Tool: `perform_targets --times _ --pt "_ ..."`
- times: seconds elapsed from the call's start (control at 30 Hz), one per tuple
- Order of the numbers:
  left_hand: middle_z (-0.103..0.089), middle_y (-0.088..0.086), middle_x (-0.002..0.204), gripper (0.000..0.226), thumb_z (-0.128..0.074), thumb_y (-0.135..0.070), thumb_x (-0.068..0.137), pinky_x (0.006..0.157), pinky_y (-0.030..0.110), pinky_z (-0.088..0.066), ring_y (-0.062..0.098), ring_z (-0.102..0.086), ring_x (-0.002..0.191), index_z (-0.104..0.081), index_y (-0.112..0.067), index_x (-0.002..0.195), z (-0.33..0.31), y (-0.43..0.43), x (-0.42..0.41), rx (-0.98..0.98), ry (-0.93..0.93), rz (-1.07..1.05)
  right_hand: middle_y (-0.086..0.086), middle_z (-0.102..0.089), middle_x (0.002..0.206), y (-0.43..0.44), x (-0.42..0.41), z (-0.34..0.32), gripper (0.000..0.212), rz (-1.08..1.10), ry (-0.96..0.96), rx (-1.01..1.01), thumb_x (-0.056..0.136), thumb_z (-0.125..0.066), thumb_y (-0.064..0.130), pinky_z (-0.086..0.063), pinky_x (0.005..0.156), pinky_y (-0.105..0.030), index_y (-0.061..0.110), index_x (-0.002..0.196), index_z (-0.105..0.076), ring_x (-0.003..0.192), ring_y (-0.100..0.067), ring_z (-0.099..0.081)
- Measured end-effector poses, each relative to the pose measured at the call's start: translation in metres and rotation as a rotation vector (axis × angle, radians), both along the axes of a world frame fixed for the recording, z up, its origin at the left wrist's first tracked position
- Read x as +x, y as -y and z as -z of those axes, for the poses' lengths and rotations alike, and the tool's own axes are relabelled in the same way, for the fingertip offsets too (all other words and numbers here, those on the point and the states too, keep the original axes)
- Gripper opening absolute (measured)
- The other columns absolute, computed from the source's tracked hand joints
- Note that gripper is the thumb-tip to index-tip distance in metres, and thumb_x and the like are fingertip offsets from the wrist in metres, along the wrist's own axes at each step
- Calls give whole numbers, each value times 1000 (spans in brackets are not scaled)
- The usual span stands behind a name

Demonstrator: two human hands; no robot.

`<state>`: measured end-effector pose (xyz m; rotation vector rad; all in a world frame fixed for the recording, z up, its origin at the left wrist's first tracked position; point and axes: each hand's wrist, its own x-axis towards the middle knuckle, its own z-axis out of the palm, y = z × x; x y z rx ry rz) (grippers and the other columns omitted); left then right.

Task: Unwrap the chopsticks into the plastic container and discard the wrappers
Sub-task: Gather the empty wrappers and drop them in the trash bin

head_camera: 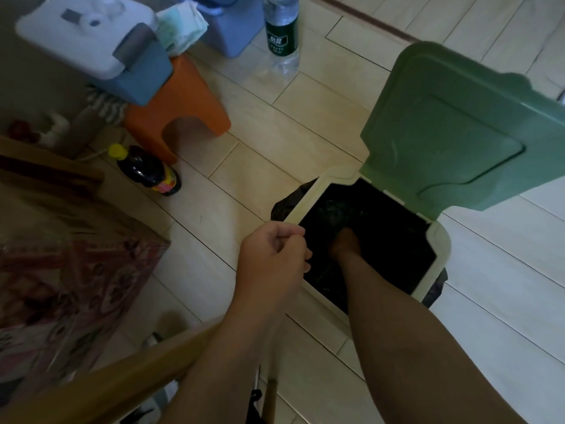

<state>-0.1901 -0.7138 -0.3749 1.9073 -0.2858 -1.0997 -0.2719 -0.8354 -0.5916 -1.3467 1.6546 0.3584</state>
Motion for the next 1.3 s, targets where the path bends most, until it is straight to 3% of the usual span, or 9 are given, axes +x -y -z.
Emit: perform_targets --times 0.2,0.4,0.57,0.7,0.87,0.93,1.0,1.1,1.3 --pt "-69 -4 68 22 -53 -3 95 55 16 -48 6 -64 59 -70 -16 97 3 0 -1 0 3 -6 -20 -58 138 1 4 -16 49 104 112 39 99 -67 23 -46 88 -30 0 140 -53 123 -35 -59" --pt "-68 -4 68 21 -53 -4 96 52 14 -47 3 -63 56 -69 -16 98 7 0 -3 6 31 -35 -18 -54 146 6 4 -43 62 0 83 64 93 -74 34 -47 97 -30 4 143 -53 131 -33 -55" --pt "-70 2 81 21 -52 -5 95 52 12 -46 3 -65 62 -68 -17 102 11 -5 -4 28 57 -14 -16 -63 130 -2 -1 -76 42 -97 62 37 93 -71 30 -46 79 -26 6 126 -64 117 -30 -64" --pt "-70 2 90 21 -54 -8 94 55 15 -48 10 -67 74 -66 -19 107 9 -13 -4 21 77 33 -10 -59 91 -2 -13 -115 16 -145 102 -26 96 -58 19 -48 69 -27 7 85 -57 75 -21 -57" --pt "-68 -4 93 22 -55 -15 100 75 34 -59 14 -68 84 -61 -29 115 -1 -17 -15 -38 52 25 -13 -63 102 6 -32 -170 20 -149 199 -118 97 -58 21 -55 79 -34 1 97 -60 90 -27 -62" --pt "-65 -7 90 23 -53 -16 101 72 29 -55 9 -63 78 -59 -28 119 -9 -16 -23 -75 14 10 -8 -57 85 6 -39 -192 21 -185 221 -153 97 -57 20 -47 59 -28 10 79 -54 74 -20 -55" --pt "-64 -8 97 24 -53 -16 101 72 23 -54 6 -63 82 -57 -27 122 -18 -17 -30 -88 14 28 -2 -45 72 7 -48 -215 34 -202 221 -229 96 -55 16 -31 51 -26 18 67 -39 64 -15 -45" --pt "-66 -1 103 24 -56 -14 99 74 26 -55 14 -66 90 -61 -21 122 -33 -22 -38 -81 12 29 -3 -53 71 11 -63 -264 31 -206 207 -517 95 -50 10 -35 54 -29 9 64 -48 71 -22 -54" --pt "-68 9 95 18 -54 -3 97 66 26 -50 17 -65 80 -63 -14 108 -70 -46 -49 -106 4 24 -12 -66 109 26 -89 -357 22 -155 219 -1043 94 -50 12 -49 85 -40 8 108 -66 101 -30 -59"
